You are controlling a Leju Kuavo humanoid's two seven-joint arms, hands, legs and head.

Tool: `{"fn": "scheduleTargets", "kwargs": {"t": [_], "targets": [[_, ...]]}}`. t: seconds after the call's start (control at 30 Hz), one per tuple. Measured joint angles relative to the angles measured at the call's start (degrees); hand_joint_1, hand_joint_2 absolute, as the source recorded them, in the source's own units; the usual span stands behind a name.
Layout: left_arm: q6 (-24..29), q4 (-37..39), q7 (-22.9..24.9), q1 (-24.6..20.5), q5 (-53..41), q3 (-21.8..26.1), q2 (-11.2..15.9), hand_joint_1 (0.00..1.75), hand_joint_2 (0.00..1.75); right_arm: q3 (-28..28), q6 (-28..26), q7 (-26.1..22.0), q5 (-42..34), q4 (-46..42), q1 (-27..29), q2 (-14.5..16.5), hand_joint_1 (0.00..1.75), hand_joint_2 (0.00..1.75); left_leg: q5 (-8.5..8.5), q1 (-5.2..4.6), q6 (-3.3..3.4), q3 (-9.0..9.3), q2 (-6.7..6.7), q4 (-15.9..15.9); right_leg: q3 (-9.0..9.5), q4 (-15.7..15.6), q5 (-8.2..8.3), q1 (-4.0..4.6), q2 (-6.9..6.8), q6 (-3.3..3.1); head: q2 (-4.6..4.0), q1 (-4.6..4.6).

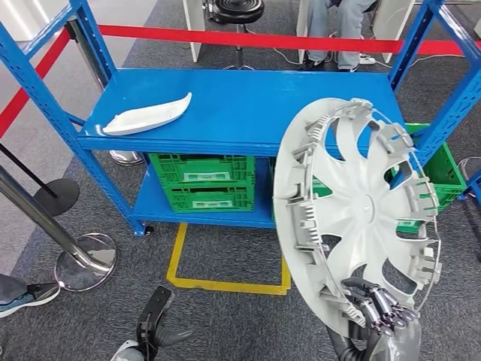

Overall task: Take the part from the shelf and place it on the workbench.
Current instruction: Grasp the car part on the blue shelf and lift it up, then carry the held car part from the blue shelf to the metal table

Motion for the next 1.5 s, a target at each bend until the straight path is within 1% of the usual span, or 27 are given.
{"fn": "scheduleTargets", "kwargs": {"t": [0.07,0.13,0.17,0.23,0.27,0.33,0.4,0.43,0.5,0.53,0.6,0.67,0.7,0.73,0.77,0.83,0.9,0.93,1.0,1.07,1.17,1.2,1.23,1.3,1.37,1.43,1.5], "targets": [[0.0,0.0,0.0,0.2,-0.1,-0.1,0.0,0.00,1.75,-1.3,-0.1,-1.0,-0.4,0.3,1.0,1.6,1.75,1.75,-3.57,0.26,-0.76,-0.67,0.00,2.3,-0.98,-0.1,1.05,-0.11,-0.30,-1.05,0.00,-0.16],[0.0,0.0,0.1,0.3,-0.1,-0.2,0.0,0.00,1.75,-2.2,-0.1,-1.3,-0.5,0.6,1.9,2.6,1.75,1.75,-9.59,0.51,-1.40,-1.94,0.03,8.6,-2.14,0.0,2.26,-0.15,-0.51,-1.55,0.00,-0.33],[0.0,0.0,0.1,0.3,-0.1,-0.3,-0.1,0.00,1.75,-2.5,-0.1,-1.4,-0.5,0.7,2.3,3.1,1.75,1.75,-11.56,0.61,-1.60,-2.46,0.03,12.2,-2.89,0.2,2.89,-0.13,-0.60,-1.54,0.00,-0.36],[0.0,0.0,0.1,0.3,-0.1,-0.5,-0.1,0.00,1.75,-3.0,-0.1,-1.5,-0.5,0.9,2.9,3.7,1.75,1.75,-11.52,0.74,-1.75,-1.73,0.04,15.7,-4.68,0.7,4.06,-0.12,-0.75,-1.42,0.00,-0.39],[0.0,0.0,0.1,0.3,-0.2,-0.5,-0.1,0.00,1.75,-3.1,-0.1,-1.6,-0.5,1.0,3.1,3.9,1.75,1.75,-9.94,0.77,-1.71,0.01,0.04,14.3,-5.57,0.9,4.53,-0.12,-0.80,-1.33,0.00,-0.39],[0.0,0.0,0.1,0.2,-0.3,-0.6,-0.1,0.00,1.75,-3.4,-0.1,-1.7,-0.5,1.0,3.5,4.3,1.75,1.75,-7.28,0.72,-1.30,5.52,0.03,6.5,-6.92,1.4,5.29,-0.06,-0.87,-1.01,0.00,-0.39],[0.0,0.0,0.1,0.2,-0.5,-0.7,-0.1,0.00,1.75,-3.8,-0.1,-2.6,-1.1,1.1,3.7,4.9,1.75,1.75,-7.15,0.48,-0.67,9.70,-0.03,-0.6,-7.72,1.6,6.24,0.03,-0.95,-0.42,0.00,-0.35],[0.0,0.0,0.2,0.2,-0.6,-0.8,-0.1,0.00,1.75,-4.1,-0.1,-3.4,-1.6,1.1,3.8,5.2,1.75,1.75,-7.50,0.31,-0.36,10.32,-0.06,-2.2,-8.03,1.5,6.82,0.02,-0.99,-0.05,0.00,-0.34],[0.0,0.0,0.5,0.3,-0.9,-0.9,-0.1,0.00,1.75,-4.9,-0.1,-5.5,-2.8,1.2,3.9,6.2,1.75,1.75,-6.85,0.27,0.31,9.86,0.00,-3.1,-8.63,1.2,7.58,-0.11,-0.99,0.76,0.00,-0.34],[0.0,0.0,0.7,0.4,-1.1,-0.9,-0.1,0.00,1.75,-5.3,-0.1,-6.4,-3.3,1.3,4.1,6.6,1.75,1.75,-6.27,0.35,0.80,9.36,0.07,-3.3,-9.18,1.6,6.82,-0.14,-0.86,1.07,0.00,-0.27],[0.1,0.0,0.9,0.5,-1.5,-1.0,-0.1,0.00,1.75,-6.1,-0.1,-7.6,-4.0,1.4,4.3,7.3,1.75,1.75,-5.01,0.54,1.64,8.05,0.27,-3.6,-10.81,5.7,2.33,-0.15,-0.40,1.39,0.00,-0.06],[0.2,0.0,1.1,0.7,-1.8,-1.0,-0.1,0.00,1.75,-6.7,-0.1,-8.0,-4.4,1.5,4.6,7.7,1.75,1.75,-3.97,0.31,2.00,6.44,0.32,-3.2,-12.60,13.2,-2.72,-0.14,-0.10,1.52,0.00,0.04],[0.2,0.0,1.1,0.8,-2.0,-1.0,-0.1,0.00,1.75,-6.9,-0.1,-8.2,-4.5,1.6,4.8,7.9,1.75,1.75,-3.50,0.18,2.04,5.63,0.35,-3.0,-12.95,16.3,-3.69,-0.14,-0.06,1.57,0.00,0.05],[0.2,0.0,1.1,0.9,-2.2,-1.0,-0.1,0.00,1.75,-7.1,-0.1,-8.3,-4.6,1.6,5.0,8.1,1.75,1.75,-3.08,0.07,2.05,4.76,0.37,-2.6,-12.49,17.7,-3.35,-0.13,-0.05,1.58,0.00,0.04],[0.2,0.0,1.1,0.9,-2.4,-1.0,-0.1,0.00,1.75,-7.3,-0.1,-8.4,-4.6,1.6,5.2,8.3,1.75,1.75,-2.69,-0.01,2.02,3.89,0.35,-2.3,-11.01,16.9,-1.99,-0.13,-0.05,1.51,0.00,0.04],[0.3,0.0,1.1,1.0,-2.9,-1.1,-0.1,0.00,1.75,-7.6,-0.1,-8.7,-4.6,1.6,5.5,8.7,1.75,1.75,-2.01,-0.12,1.74,2.33,0.20,-1.4,-5.45,9.9,0.66,-0.08,0.11,1.17,0.00,0.04],[0.3,0.0,1.1,0.9,-3.3,-1.1,-0.1,0.00,1.75,-8.0,-0.1,-9.0,-4.6,1.4,5.8,9.2,1.75,1.75,-1.23,-0.27,1.25,1.24,0.05,-0.7,-0.45,2.3,0.61,0.05,0.38,0.85,0.00,-0.02],[0.2,0.0,1.1,0.9,-3.4,-1.1,-0.1,0.00,1.75,-8.1,-0.1,-9.1,-4.6,1.3,5.9,9.4,1.75,1.75,-0.68,-0.29,1.00,0.83,0.03,-0.5,0.58,0.4,0.15,0.18,0.49,0.72,0.00,-0.04],[0.2,0.0,1.1,1.0,-3.7,-1.1,0.0,0.00,1.75,-8.4,-0.1,-9.5,-4.6,1.1,6.1,9.9,1.75,1.75,0.31,-0.19,0.49,0.19,-0.03,-0.6,0.22,-0.4,0.73,0.19,0.37,0.34,0.00,-0.01],[0.1,0.1,1.2,1.2,-4.0,-1.1,0.1,0.00,1.75,-8.7,-0.1,-9.9,-4.7,0.8,6.3,10.4,1.75,1.75,-1.80,-0.04,-0.22,-0.68,-0.06,0.7,-1.08,-0.5,2.03,-0.01,0.02,-0.55,0.01,-0.14],[0.1,0.1,1.4,1.3,-4.1,-1.1,0.2,0.00,1.75,-9.1,-0.1,-10.2,-4.7,0.4,6.6,11.2,1.75,1.75,-10.31,0.50,-1.22,-2.11,-0.01,9.2,-3.49,-0.4,3.95,-0.09,-0.52,-1.47,0.00,-0.66],[0.1,0.1,1.4,1.3,-4.1,-1.1,0.2,0.00,1.75,-9.3,-0.1,-10.3,-4.7,0.3,6.7,11.3,1.75,1.75,-11.71,0.65,-1.45,-2.15,0.00,12.4,-4.39,-0.3,4.57,-0.07,-0.65,-1.49,0.00,-0.74],[0.1,0.1,1.4,1.3,-4.2,-1.1,0.3,0.00,1.75,-9.4,-0.1,-10.3,-4.7,0.3,6.7,11.5,1.75,1.75,-11.62,0.79,-1.62,-1.65,0.01,14.4,-5.33,-0.1,5.19,-0.06,-0.77,-1.48,0.00,-0.75],[0.1,0.1,1.4,1.2,-4.3,-1.1,0.3,0.00,1.75,-9.6,-0.1,-10.5,-4.7,0.2,6.7,11.8,1.75,1.75,-8.34,1.01,-1.73,1.44,0.00,13.3,-7.26,0.5,6.30,-0.07,-0.88,-1.27,0.00,-0.79],[0.0,0.1,1.4,1.1,-4.5,-1.1,0.3,0.00,1.75,-9.8,-0.1,-10.6,-4.6,0.1,6.8,12.1,1.75,1.75,-6.73,1.04,-1.39,7.46,-0.10,5.5,-8.75,1.1,7.26,0.00,-0.84,-0.81,0.00,-0.79],[0.0,0.1,1.4,0.9,-4.7,-1.1,0.3,0.00,1.75,-9.8,-0.1,-10.6,-4.6,-0.1,7.0,12.3,1.75,1.75,-8.10,0.85,-0.86,12.20,-0.20,-1.9,-9.55,1.3,8.44,0.06,-0.86,-0.12,0.00,-0.74],[-0.1,0.1,1.4,0.9,-4.8,-1.1,0.3,0.00,1.75,-9.9,-0.1,-10.7,-4.6,-0.4,7.3,12.6,1.75,1.75,-8.25,0.72,-0.24,12.72,-0.14,-4.1,-9.99,0.9,9.76,-0.02,-0.87,0.59,0.00,-0.69]]}}
